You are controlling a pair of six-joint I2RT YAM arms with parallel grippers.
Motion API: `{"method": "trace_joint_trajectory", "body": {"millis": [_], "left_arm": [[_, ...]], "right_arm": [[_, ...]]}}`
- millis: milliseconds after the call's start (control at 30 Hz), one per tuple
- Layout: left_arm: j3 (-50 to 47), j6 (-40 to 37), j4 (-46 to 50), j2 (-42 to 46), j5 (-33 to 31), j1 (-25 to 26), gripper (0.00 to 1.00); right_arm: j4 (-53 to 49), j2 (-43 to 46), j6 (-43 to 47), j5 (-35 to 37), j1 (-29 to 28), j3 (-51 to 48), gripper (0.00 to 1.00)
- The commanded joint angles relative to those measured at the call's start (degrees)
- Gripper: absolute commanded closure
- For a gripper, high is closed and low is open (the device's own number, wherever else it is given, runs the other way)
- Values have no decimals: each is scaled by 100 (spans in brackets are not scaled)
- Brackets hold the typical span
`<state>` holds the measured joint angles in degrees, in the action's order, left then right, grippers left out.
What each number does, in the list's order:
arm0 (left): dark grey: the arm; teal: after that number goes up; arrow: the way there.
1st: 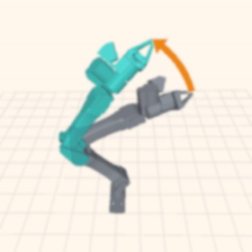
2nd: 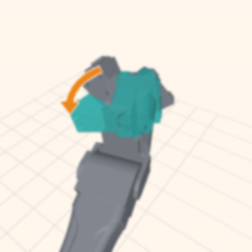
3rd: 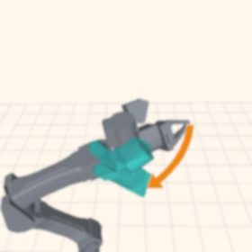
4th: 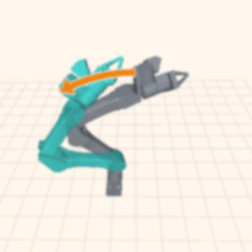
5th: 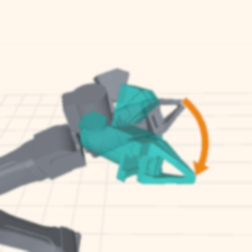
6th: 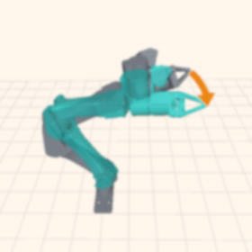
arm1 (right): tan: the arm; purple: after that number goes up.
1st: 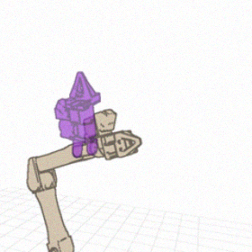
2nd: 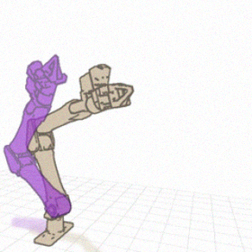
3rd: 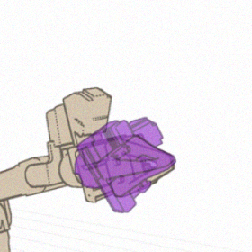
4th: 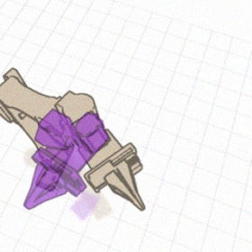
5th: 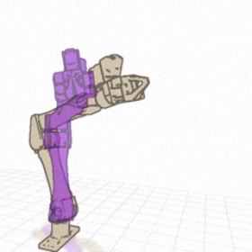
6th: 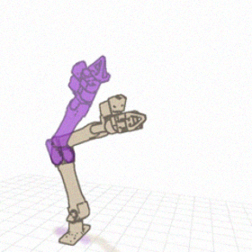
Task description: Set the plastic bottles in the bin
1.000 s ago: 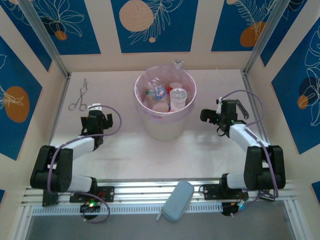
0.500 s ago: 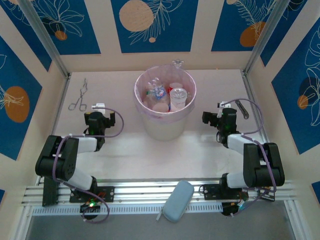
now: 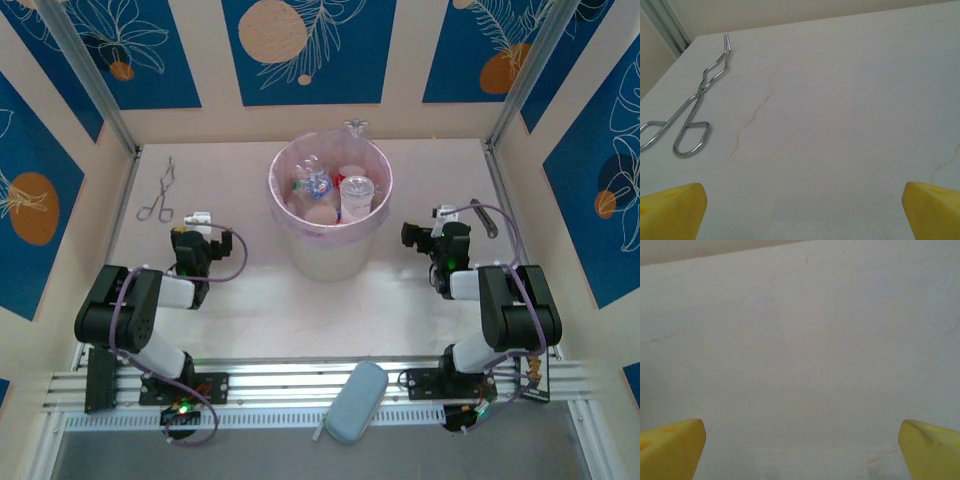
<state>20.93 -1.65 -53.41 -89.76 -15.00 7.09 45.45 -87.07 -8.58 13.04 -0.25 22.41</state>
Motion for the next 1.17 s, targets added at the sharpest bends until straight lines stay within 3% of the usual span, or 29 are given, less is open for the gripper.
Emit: {"method": "trace_joint_trajectory", "body": {"millis": [0, 1133], "left_arm": [[-10, 0, -230, -20, 122, -96, 0], [-20, -1, -247, -11, 121, -94, 0]], "right_arm": [[392, -12, 32, -93, -19, -28, 1], [297, -12, 102, 19, -97, 25, 1]]}}
